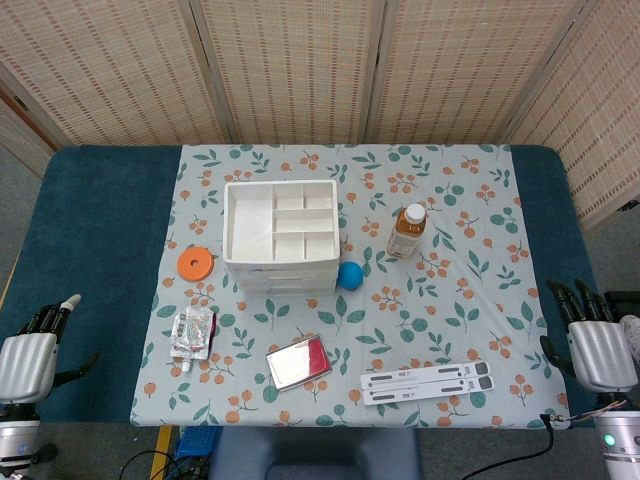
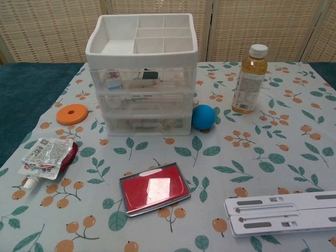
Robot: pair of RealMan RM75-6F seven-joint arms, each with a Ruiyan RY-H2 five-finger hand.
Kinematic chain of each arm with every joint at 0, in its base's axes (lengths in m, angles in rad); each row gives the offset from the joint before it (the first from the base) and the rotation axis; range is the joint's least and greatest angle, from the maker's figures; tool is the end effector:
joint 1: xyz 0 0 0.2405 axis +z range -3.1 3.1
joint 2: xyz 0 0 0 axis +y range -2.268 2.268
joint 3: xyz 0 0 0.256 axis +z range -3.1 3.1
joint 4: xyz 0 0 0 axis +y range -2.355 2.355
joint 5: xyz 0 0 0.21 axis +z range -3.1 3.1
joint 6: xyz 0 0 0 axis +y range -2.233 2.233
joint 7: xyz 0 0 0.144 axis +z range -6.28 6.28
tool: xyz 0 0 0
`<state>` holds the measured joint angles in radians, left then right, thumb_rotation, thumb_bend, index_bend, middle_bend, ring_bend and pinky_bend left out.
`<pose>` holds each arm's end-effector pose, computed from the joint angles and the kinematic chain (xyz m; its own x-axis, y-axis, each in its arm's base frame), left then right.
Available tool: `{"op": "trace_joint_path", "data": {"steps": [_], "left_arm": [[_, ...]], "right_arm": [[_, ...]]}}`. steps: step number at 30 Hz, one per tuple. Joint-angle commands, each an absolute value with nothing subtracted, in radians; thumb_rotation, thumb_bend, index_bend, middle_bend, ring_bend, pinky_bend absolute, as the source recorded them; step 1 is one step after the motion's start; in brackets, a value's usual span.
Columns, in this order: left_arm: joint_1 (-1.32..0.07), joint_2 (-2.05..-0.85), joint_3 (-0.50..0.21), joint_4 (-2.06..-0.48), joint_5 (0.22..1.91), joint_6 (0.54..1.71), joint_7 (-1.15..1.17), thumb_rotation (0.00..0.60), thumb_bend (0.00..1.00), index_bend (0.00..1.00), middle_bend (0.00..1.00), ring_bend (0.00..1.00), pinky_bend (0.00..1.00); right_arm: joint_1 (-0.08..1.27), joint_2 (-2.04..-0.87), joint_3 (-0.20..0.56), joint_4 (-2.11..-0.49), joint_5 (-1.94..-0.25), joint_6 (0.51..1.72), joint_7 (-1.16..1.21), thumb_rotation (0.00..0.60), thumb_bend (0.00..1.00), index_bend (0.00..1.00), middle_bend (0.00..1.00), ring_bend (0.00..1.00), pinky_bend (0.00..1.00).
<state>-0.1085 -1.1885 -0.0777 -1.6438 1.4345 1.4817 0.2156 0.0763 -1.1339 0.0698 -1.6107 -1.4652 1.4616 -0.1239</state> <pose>-0.3004 0.1927 0.1406 0.4903 -0.0148 0.8714 0.8713 0.0304 -0.4897 -0.3157 -0.1824 0.1560 0.4892 -0.0140 0.8720 -0.8715 0.0304 0.4894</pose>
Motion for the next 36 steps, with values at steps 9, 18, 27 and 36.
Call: {"op": "trace_joint_path", "data": {"steps": [9,18,27,36], "left_arm": [[-0.113,-1.175,-0.070,-1.662,1.456,1.475,0.147,0.600,0.19,0.17,0.21,0.20,0.39],[-0.147,-1.166,-0.080,-1.675,1.528,1.467,-0.027,0.600,0.19,0.28,0.37,0.35,0.47],[-0.267,-1.179,-0.070,-1.704,1.653,1.356,-0.204,0.600,0.19,0.37,0.64,0.66,0.92],[-0.415,-1.278,-0.039,-1.687,1.743,1.208,-0.346,0.600,0.19,0.20,0.82,0.90,1.00]], "right_arm": [[0.066,-1.130,0.078,-1.607,-1.466,1.490,-0.122,0.600,0.36,0.03,0.13,0.06,0.11],[0.056,-1.121,0.090,-1.606,-1.461,1.519,-0.111,0.600,0.36,0.03,0.13,0.06,0.11],[0.056,-1.114,0.086,-1.612,-1.472,1.517,-0.097,0.600,0.36,0.03,0.13,0.06,0.11],[0.044,-1.097,0.089,-1.631,-1.476,1.540,-0.101,0.600,0.36,0.03,0.13,0.06,0.11]]}}
